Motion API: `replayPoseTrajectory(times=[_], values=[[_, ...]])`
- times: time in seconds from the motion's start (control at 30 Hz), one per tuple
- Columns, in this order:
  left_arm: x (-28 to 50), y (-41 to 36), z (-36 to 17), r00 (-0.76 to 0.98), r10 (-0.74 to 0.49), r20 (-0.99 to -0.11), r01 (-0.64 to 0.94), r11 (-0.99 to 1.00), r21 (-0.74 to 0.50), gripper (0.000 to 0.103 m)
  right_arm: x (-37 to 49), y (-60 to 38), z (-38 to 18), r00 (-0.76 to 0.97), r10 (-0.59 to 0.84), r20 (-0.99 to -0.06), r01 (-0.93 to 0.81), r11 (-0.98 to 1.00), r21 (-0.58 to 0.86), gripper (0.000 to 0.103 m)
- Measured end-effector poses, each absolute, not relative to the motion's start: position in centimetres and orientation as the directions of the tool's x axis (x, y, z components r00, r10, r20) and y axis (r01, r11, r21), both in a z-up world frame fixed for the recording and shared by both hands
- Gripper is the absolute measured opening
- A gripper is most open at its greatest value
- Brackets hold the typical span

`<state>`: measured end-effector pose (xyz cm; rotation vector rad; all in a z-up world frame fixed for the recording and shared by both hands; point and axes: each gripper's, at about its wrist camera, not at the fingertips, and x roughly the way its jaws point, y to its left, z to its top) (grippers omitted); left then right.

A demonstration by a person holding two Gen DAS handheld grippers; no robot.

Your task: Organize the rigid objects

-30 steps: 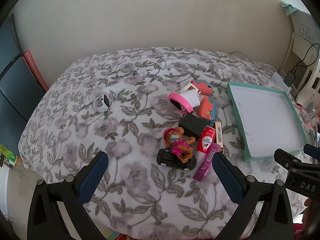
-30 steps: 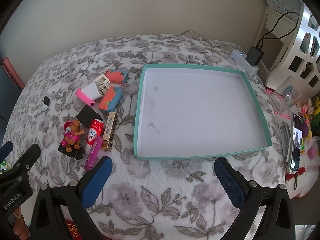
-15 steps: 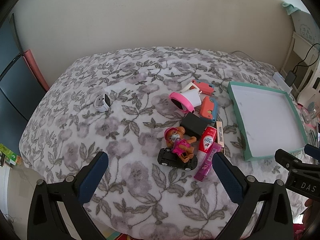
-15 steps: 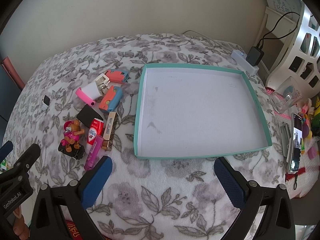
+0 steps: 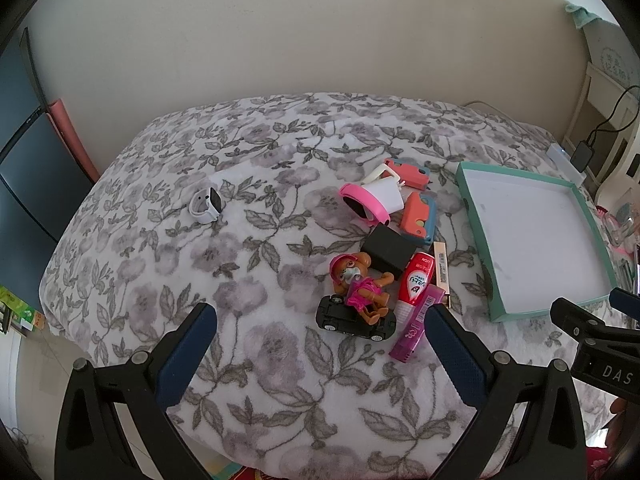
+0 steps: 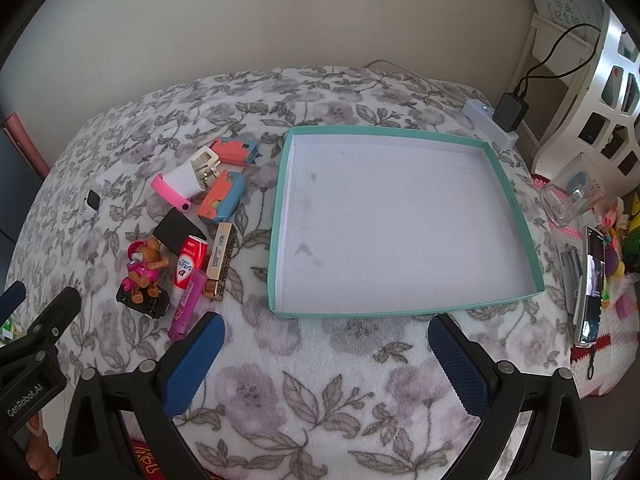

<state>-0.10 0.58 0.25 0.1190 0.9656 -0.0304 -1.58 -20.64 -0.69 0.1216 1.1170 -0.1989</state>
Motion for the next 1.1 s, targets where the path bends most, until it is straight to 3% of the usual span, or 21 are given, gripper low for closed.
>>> replayPoseTrajectory(times=[0.87,1.1], values=[[-0.13,0.62,0.01,0.564,0.025,-0.825,0.081,0.993,0.085,0.103,-1.49,-20.63,-0.68,0.418,-0.098,-0.903,0.219,0.976,-0.005,0.103],[0.44,1.12,-0.36,0.539,-0.022,-0.842,0.083,0.996,0.026,0.103,-1.49,-20.34,-0.81,0.444,-0.075,-0.893,0.205,0.979,0.02,0.103]])
